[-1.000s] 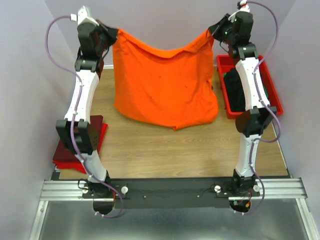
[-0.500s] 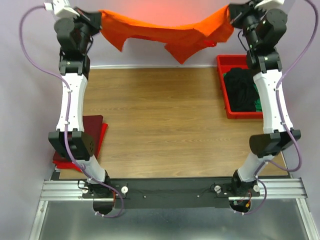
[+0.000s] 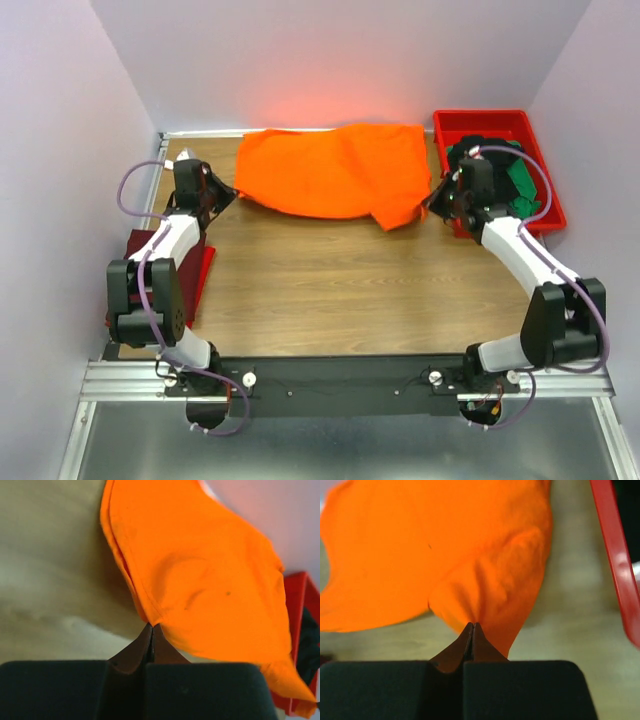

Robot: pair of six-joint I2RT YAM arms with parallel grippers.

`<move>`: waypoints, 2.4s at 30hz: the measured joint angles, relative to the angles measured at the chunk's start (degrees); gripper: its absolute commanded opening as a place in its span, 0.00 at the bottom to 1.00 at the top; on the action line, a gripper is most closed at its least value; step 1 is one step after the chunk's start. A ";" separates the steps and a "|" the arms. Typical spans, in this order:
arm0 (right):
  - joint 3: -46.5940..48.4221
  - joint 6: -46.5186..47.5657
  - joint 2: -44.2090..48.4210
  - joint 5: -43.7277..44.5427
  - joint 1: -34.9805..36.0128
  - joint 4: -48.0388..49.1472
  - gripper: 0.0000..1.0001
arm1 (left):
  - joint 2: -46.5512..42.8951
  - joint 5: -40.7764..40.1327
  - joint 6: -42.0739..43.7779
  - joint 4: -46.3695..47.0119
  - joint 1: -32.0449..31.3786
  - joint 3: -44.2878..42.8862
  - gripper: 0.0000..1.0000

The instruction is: Fold and stack the t-shirts

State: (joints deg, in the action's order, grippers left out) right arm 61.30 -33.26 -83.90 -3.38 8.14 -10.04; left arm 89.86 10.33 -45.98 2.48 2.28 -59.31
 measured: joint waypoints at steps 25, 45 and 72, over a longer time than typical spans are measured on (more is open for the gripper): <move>-22.08 -4.72 23.58 -5.88 0.00 -10.32 0.03 | -17.53 -2.27 -1.97 -5.14 -0.04 21.73 0.11; -20.85 -2.82 18.51 -3.58 0.00 -13.64 0.49 | -19.15 -17.55 -0.85 -14.36 -2.16 22.58 0.52; -24.79 -2.84 12.46 1.75 0.00 -11.26 0.47 | -8.09 -23.85 -4.48 -12.79 -8.68 22.21 0.03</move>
State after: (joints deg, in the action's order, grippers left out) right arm 36.51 -36.10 -71.44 -1.63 8.14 -21.30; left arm 81.78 -13.52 -50.46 -10.31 -6.39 -37.10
